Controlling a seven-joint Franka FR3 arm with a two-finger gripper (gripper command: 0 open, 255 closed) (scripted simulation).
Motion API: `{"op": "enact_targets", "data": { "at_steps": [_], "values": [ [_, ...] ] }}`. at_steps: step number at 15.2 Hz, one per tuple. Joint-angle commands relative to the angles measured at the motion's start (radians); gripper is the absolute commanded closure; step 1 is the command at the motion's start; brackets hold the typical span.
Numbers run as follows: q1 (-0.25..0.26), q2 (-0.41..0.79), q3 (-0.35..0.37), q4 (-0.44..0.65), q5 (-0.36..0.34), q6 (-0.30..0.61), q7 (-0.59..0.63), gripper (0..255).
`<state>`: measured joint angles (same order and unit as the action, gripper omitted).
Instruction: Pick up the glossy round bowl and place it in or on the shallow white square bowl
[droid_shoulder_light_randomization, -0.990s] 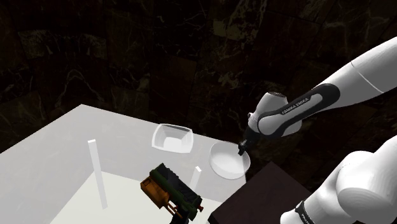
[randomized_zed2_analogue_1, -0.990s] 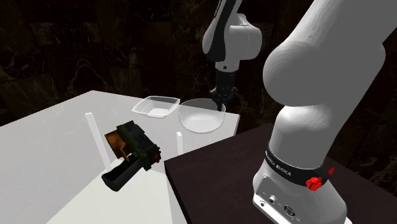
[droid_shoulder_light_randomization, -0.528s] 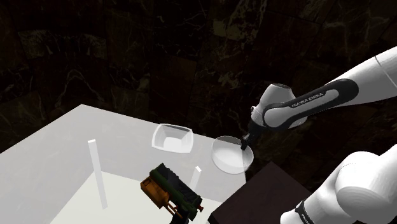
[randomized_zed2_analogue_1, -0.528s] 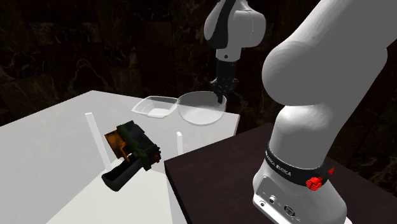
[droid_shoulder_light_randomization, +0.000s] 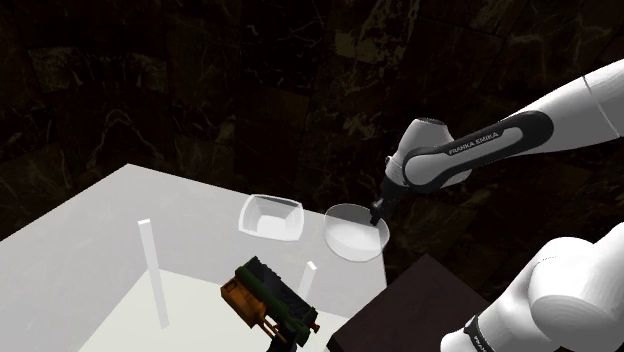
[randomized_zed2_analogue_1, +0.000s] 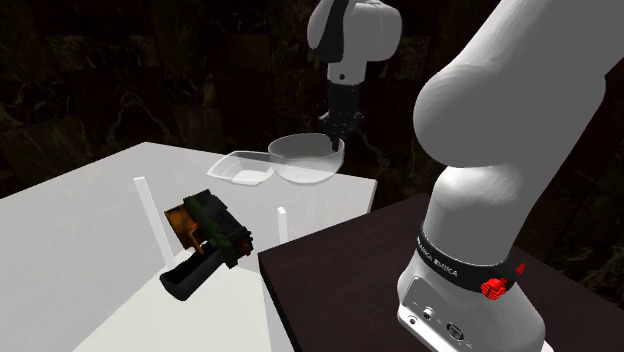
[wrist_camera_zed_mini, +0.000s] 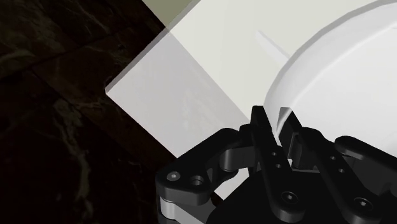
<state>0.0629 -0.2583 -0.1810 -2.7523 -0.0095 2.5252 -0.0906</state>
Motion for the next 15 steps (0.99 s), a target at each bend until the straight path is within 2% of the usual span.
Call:
{"op": "enact_targets", "data": {
  "at_steps": [1, 8, 15],
  "values": [
    [0.022, 0.058, 0.013, 0.083, 0.021, -0.025, 0.015, 255],
    [0.067, 0.276, 0.05, 0.363, 0.071, -0.088, 0.058, 255],
    [0.091, 0.491, 0.076, 0.682, 0.093, -0.191, 0.101, 255]
  ]
}}
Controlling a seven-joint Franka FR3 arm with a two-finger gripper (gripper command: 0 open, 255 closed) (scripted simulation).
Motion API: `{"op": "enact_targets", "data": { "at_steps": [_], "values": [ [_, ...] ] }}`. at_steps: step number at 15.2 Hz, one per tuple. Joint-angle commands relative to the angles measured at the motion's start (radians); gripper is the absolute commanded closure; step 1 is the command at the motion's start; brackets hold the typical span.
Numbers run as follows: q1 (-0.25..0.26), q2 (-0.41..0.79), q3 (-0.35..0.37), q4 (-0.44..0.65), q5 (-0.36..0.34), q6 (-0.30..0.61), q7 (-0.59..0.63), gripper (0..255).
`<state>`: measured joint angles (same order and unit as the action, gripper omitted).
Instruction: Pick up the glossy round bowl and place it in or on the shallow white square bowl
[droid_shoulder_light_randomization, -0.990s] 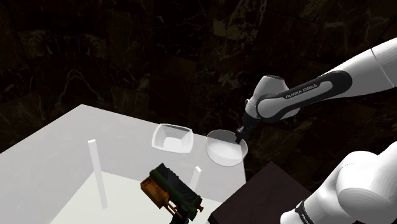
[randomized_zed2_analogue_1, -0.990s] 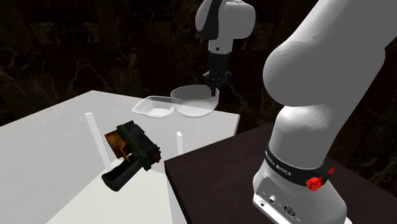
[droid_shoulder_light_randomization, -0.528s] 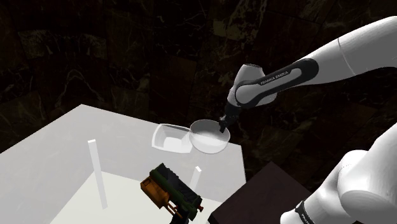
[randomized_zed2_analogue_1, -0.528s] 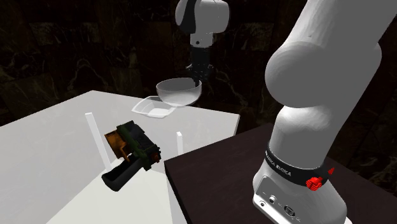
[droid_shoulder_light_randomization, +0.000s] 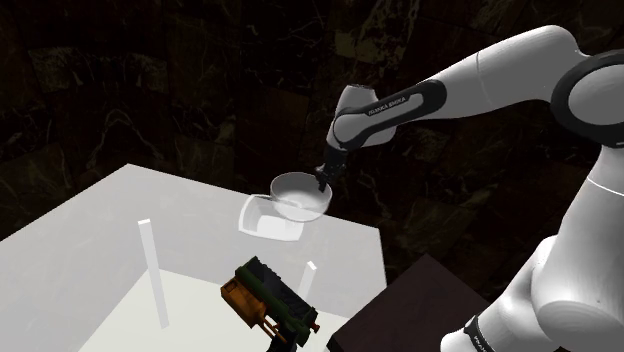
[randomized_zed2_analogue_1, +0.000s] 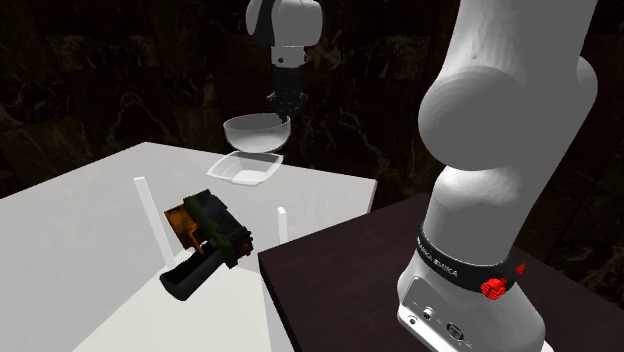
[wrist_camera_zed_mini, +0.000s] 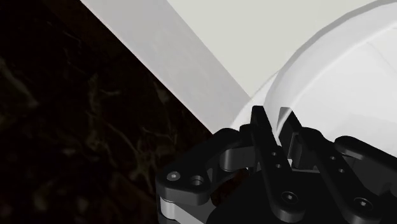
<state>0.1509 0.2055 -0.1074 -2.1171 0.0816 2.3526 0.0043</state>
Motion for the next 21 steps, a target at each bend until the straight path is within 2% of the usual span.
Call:
{"op": "enact_targets", "data": {
  "at_steps": [1, 4, 5, 21],
  "values": [
    [0.005, 0.059, 0.006, 0.097, 0.003, -0.037, 0.012, 255],
    [0.011, 0.157, 0.014, 0.255, 0.007, -0.097, 0.031, 255],
    [0.014, 0.218, 0.018, 0.355, 0.008, -0.136, 0.041, 255],
    [0.007, 0.342, 0.029, 0.315, 0.028, 0.028, 0.024, 255]
  ]
}}
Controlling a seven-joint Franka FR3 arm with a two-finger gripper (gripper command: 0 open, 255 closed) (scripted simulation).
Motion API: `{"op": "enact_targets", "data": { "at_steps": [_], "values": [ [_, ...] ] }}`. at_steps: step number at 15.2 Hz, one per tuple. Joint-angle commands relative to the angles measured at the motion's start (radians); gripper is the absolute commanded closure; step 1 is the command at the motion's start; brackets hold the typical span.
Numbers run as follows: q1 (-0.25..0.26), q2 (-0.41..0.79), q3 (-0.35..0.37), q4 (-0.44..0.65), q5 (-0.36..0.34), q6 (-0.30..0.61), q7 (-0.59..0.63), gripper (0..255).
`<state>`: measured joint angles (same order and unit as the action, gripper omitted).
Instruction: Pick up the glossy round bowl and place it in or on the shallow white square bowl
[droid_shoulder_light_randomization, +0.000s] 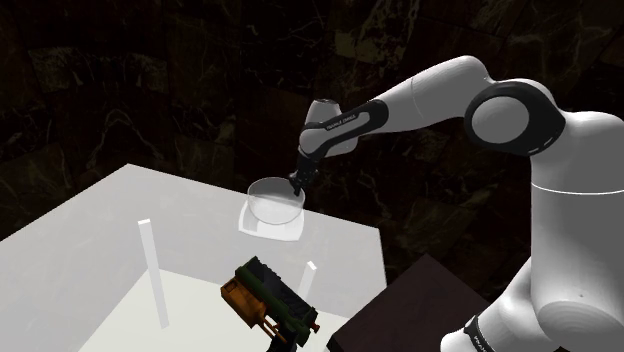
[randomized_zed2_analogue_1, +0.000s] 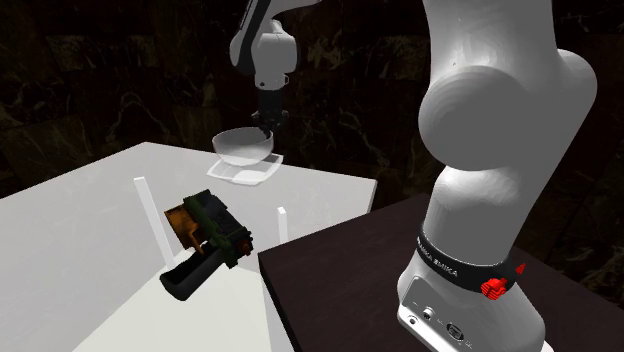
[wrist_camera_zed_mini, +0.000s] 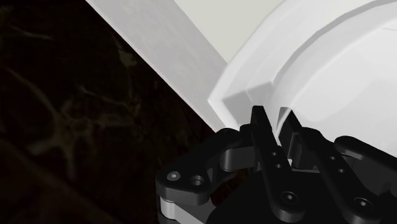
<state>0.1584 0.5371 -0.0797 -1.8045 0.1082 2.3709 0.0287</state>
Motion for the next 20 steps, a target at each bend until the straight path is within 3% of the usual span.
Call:
{"op": "enact_targets", "data": {
  "at_steps": [1, 11, 12, 17, 20],
  "values": [
    [0.0, 0.02, 0.002, 0.002, 0.003, 0.019, -0.001, 255],
    [-0.002, 0.04, 0.004, 0.002, 0.005, 0.04, -0.004, 255],
    [-0.002, 0.04, 0.004, 0.002, 0.005, 0.04, -0.004, 0],
    [-0.002, 0.04, 0.004, 0.002, 0.005, 0.04, -0.004, 0],
    [0.001, -0.03, -0.003, 0.001, -0.004, -0.029, 0.002, 0]
  ]
}}
